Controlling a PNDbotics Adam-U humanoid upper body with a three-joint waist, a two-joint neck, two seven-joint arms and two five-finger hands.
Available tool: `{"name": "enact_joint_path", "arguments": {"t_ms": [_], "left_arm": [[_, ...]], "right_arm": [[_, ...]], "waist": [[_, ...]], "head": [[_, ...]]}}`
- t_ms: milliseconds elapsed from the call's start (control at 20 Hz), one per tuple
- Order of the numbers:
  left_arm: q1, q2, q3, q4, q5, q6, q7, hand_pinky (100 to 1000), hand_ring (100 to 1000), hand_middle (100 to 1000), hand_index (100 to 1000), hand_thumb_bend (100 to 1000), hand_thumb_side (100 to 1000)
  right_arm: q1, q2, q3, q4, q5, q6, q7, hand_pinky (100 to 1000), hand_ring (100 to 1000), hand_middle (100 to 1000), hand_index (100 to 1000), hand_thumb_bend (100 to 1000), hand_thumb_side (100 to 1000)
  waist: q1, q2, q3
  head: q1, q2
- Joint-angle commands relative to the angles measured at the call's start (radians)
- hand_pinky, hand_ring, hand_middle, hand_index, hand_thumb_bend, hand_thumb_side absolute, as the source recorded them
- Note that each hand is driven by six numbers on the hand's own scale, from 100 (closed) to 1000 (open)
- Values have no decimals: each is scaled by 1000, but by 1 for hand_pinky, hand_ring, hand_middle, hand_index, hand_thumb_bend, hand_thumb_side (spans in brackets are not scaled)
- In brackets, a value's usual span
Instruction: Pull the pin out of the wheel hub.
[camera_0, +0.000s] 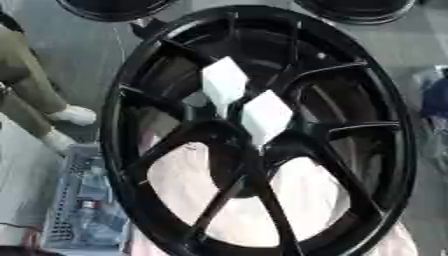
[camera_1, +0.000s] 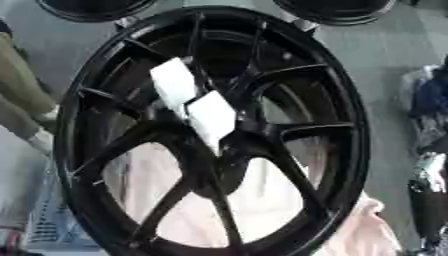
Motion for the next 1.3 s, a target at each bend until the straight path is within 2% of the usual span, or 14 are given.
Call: {"name": "enact_joint_path", "arguments": {"t_ms": [50,300,600,750,950,1000,1050,1300], "left_arm": [[-5,7,9,-18,3,1,-1,812,652,533,739,100,680],[-4,11,8,-18,4,1,-1,812,653,533,739,100,678],[3,23,8,-18,5,2,-1,811,654,534,739,100,674],[8,28,9,-18,6,2,0,811,654,534,739,100,674],[15,35,10,-18,4,3,2,811,655,535,739,100,673],[16,37,11,-18,4,4,2,811,655,534,739,100,673],[18,39,11,-18,4,4,2,811,655,535,739,100,673],[26,50,13,-18,0,5,5,811,656,535,739,100,672]], "right_arm": [[1,-19,-3,-12,6,-15,-22,518,791,739,783,100,516],[23,-63,-14,-12,24,-25,-30,529,806,755,792,100,448],[89,-215,-42,-12,74,-49,-27,564,849,812,820,100,311],[124,-296,-78,-12,68,-56,-23,571,852,815,824,100,286],[163,-402,-141,-12,1,-78,-13,582,863,826,828,100,255],[170,-428,-161,-12,-24,-81,-9,584,866,828,829,100,394],[178,-455,-182,-12,-53,-81,-5,584,867,830,830,100,253],[194,-583,-286,-12,-230,-66,33,587,873,834,831,100,250]], "waist": [[1,-16,1],[0,-22,-2],[-6,-42,-12],[-10,-52,-17],[-16,-62,-26],[-17,-64,-29],[-19,-66,-32],[-29,-75,-47]], "head": [[1,-6],[3,2],[7,18],[10,23],[15,26],[18,26],[19,26],[23,30]]}}
